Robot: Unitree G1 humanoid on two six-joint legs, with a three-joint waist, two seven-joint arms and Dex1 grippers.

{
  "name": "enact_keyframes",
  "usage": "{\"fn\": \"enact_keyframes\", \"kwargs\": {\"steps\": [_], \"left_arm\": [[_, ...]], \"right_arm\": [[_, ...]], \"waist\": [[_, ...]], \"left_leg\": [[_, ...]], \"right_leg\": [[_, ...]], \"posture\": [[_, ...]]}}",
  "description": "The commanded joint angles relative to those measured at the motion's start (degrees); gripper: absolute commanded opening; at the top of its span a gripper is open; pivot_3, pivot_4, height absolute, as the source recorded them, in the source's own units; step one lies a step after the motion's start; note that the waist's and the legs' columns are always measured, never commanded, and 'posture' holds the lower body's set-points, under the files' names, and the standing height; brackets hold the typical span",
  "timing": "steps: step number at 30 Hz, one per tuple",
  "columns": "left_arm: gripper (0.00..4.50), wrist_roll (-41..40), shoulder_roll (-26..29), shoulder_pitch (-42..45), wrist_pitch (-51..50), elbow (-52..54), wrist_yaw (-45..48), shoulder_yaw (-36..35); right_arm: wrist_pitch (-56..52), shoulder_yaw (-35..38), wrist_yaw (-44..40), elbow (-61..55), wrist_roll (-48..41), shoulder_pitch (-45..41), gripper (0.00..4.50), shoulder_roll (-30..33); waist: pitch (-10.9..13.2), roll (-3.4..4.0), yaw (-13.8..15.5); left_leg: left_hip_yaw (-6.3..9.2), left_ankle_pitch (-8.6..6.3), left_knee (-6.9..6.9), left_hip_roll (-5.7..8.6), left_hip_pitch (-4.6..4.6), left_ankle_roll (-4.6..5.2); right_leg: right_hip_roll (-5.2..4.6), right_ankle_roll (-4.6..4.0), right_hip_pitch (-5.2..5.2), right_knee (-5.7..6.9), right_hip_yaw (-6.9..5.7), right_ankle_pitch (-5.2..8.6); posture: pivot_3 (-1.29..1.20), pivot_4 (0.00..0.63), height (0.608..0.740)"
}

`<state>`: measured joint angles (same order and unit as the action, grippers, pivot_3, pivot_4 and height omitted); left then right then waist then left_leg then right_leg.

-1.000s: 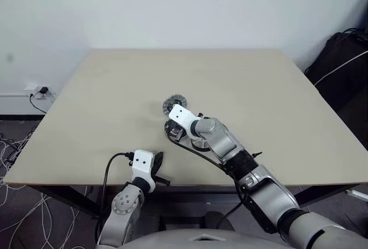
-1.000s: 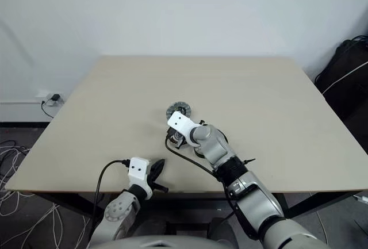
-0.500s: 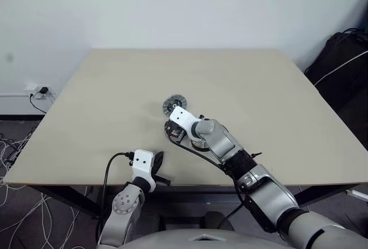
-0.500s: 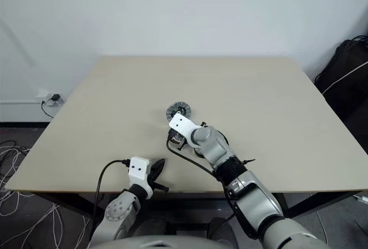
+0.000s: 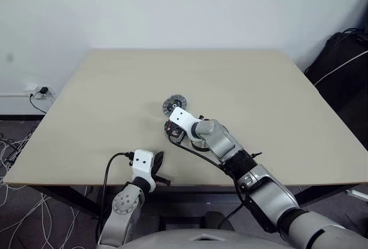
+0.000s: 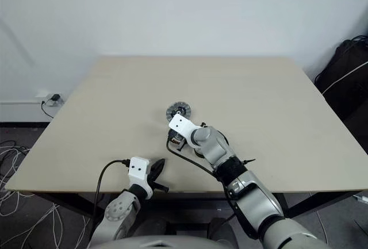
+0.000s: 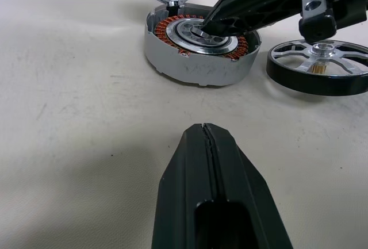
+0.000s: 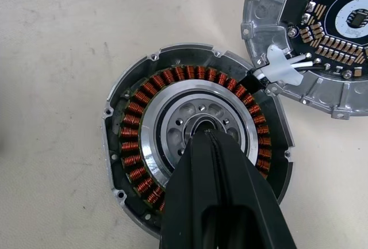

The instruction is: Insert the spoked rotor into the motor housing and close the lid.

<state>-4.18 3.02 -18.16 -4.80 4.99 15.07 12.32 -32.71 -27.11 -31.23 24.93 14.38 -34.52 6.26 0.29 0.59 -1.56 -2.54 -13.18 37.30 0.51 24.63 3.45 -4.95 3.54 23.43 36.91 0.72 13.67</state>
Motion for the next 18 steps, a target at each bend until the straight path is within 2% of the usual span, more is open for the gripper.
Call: {"fn": "enact_keyframes", "kwargs": {"steps": [1,12,18], "left_arm": [[0.0,-0.4,-0.2,0.5,0.2,1.1,0.3,0.3],[0.0,-0.3,-0.1,0.6,0.1,1.3,0.3,0.4],[0.0,-0.2,-0.1,0.7,0.0,1.3,0.2,0.5]], "right_arm": [[1.9,0.4,-0.1,-2.0,-0.2,-0.3,0.02,-0.1],[5.2,1.4,1.2,-2.0,-0.8,0.2,0.02,-0.9],[6.7,3.5,5.4,-0.5,-1.0,0.0,0.02,-1.9]], "waist": [[0.0,0.0,0.0],[0.0,0.0,0.0],[0.0,0.0,0.0]], "left_leg": [[0.0,0.0,0.0,0.0,0.0,0.0],[0.0,0.0,0.0,0.0,0.0,0.0],[0.0,0.0,0.0,0.0,0.0,0.0]], "right_leg": [[0.0,0.0,0.0,0.0,0.0,0.0],[0.05,0.0,0.0,0.01,0.0,0.0],[0.08,0.0,0.0,0.01,0.01,0.0]], "posture": [[0.0,0.0,0.74],[0.0,0.0,0.74],[0.0,0.0,0.74]]}}
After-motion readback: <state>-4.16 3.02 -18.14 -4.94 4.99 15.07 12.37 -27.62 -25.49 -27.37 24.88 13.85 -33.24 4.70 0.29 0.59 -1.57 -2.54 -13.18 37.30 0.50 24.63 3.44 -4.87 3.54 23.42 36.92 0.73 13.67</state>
